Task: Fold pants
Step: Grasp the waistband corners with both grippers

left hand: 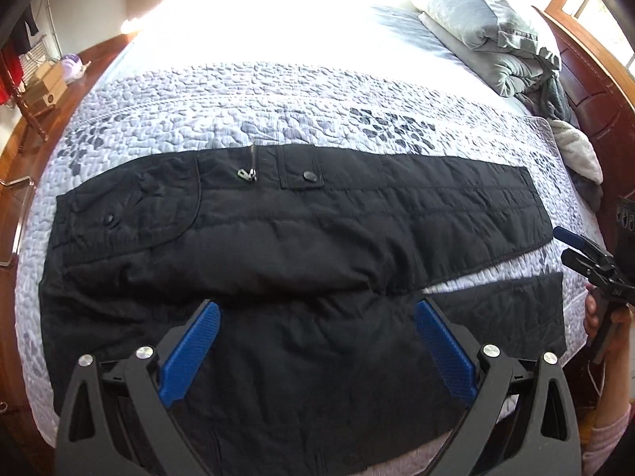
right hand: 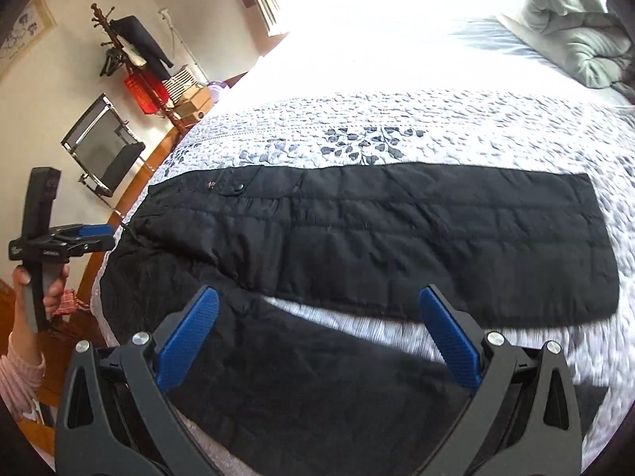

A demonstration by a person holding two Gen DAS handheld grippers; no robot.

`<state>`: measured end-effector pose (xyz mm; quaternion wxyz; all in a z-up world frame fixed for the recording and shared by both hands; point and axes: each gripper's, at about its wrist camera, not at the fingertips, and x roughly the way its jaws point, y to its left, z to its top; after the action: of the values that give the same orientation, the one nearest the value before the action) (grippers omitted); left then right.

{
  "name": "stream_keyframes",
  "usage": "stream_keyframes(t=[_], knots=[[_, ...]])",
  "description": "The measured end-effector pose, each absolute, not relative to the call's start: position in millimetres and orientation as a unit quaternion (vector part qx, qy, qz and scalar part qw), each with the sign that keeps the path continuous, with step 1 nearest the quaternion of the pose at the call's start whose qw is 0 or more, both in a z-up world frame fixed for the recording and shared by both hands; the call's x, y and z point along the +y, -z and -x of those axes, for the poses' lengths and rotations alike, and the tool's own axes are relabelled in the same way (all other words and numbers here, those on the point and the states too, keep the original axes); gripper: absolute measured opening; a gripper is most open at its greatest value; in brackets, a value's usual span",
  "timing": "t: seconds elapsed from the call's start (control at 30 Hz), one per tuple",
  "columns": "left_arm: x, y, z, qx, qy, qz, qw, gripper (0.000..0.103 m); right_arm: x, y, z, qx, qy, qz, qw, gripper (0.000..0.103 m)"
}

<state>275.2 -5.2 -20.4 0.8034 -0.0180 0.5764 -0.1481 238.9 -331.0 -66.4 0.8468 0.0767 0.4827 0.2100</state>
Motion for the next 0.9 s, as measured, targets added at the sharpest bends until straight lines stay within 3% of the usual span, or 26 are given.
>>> stream_keyframes(t=[0.4, 0.9], knots=[[-42, 129, -463, 0.654, 0.225, -0.009, 0.722, 0.099, -313, 148, -412, 0.568, -0.306, 0.072, 0.761, 0.1], [-78, 170, -516, 0.649, 0.356, -0.082, 0.667, 0.099, -288, 210, -455, 0.632, -0.388, 0.163, 0.65, 0.101]])
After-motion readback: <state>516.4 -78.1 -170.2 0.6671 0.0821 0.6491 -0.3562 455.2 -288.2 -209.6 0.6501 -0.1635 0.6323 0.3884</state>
